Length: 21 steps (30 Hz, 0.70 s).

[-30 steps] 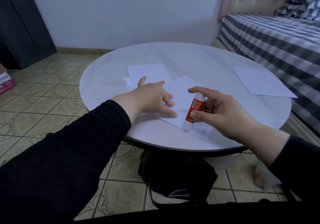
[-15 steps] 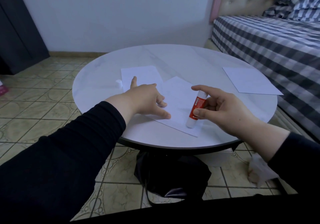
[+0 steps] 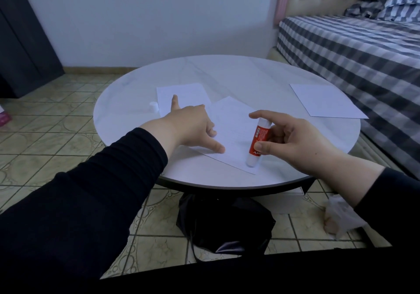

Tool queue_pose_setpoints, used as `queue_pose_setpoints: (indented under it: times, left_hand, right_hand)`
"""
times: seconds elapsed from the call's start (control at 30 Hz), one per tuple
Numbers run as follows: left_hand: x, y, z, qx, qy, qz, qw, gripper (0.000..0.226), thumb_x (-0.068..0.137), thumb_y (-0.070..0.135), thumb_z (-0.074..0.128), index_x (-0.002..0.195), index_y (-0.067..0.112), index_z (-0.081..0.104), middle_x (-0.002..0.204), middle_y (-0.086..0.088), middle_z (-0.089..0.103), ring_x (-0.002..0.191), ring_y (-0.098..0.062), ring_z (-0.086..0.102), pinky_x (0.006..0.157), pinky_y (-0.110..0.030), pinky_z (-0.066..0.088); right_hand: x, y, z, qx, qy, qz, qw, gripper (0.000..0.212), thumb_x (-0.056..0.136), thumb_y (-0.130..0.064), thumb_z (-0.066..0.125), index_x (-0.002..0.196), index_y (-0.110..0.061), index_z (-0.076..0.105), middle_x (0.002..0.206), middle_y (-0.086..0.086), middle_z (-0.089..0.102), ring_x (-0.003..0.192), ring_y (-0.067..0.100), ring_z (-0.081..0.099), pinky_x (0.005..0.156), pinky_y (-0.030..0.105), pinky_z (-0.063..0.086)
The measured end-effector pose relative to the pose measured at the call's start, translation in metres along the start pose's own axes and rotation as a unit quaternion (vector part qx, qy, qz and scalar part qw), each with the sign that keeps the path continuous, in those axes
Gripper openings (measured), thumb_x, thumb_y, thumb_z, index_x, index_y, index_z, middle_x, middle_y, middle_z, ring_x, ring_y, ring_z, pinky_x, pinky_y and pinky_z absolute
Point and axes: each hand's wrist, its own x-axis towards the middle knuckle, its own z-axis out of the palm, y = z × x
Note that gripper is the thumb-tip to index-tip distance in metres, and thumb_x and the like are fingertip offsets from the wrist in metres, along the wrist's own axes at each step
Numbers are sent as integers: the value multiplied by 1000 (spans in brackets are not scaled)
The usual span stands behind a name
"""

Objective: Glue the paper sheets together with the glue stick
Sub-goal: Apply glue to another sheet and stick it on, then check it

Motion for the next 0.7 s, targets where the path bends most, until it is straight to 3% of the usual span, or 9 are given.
queue_pose_setpoints:
  times: [0.13, 0.27, 0.37, 0.47, 0.57, 0.7]
  left_hand:
    - [2, -1, 0, -2, -3, -5, 1000, 65, 64, 82, 58, 109, 37, 69, 137, 20, 52, 148, -9, 11, 107, -63, -22]
    - [2, -3, 3, -9, 7, -3, 1000, 64, 60, 84, 57, 103, 38, 70, 131, 22, 56, 142, -9, 26, 107, -62, -22]
    - [2, -3, 3, -6, 6, 2, 1000, 65, 59, 85, 56, 101, 38, 70, 129, 25, 57, 139, -9, 32, 106, -62, -23]
    - [1, -4, 1, -9, 7, 4, 1000, 63, 62, 83, 57, 101, 36, 71, 126, 26, 58, 137, -8, 36, 106, -61, -24]
    - [1, 0, 0, -5, 13, 12, 1000, 60, 68, 82, 51, 99, 35, 72, 123, 22, 62, 133, -7, 40, 106, -60, -25]
    - [2, 22, -1, 20, 72, 39, 996, 48, 82, 71, 48, 97, 30, 69, 118, 11, 64, 130, -11, 43, 115, -56, -14]
  right_hand:
    - [-3, -4, -2, 8, -27, 1, 1000, 53, 81, -3, 73, 119, -36, 61, 87, 17, 72, 85, 33, 70, 93, 47, 53]
    - [-1, -2, -4, 18, 13, 7, 1000, 53, 81, -2, 73, 120, -36, 60, 86, 16, 72, 84, 31, 71, 91, 45, 55]
    - [-1, -2, -6, -3, -6, 13, 1000, 51, 80, -3, 74, 116, -37, 61, 83, 13, 72, 84, 32, 70, 91, 43, 55]
    - [-2, -9, -14, 32, -20, 40, 998, 45, 77, -1, 76, 112, -26, 63, 73, 15, 68, 75, 29, 71, 81, 37, 59]
    - [3, -10, -37, 64, 38, 73, 995, 36, 72, 0, 78, 101, -11, 60, 66, 11, 66, 71, 27, 70, 70, 38, 61]
    - [14, 5, -71, 151, 146, 118, 971, 30, 69, 3, 77, 76, -6, 50, 83, 21, 63, 68, 28, 69, 65, 32, 61]
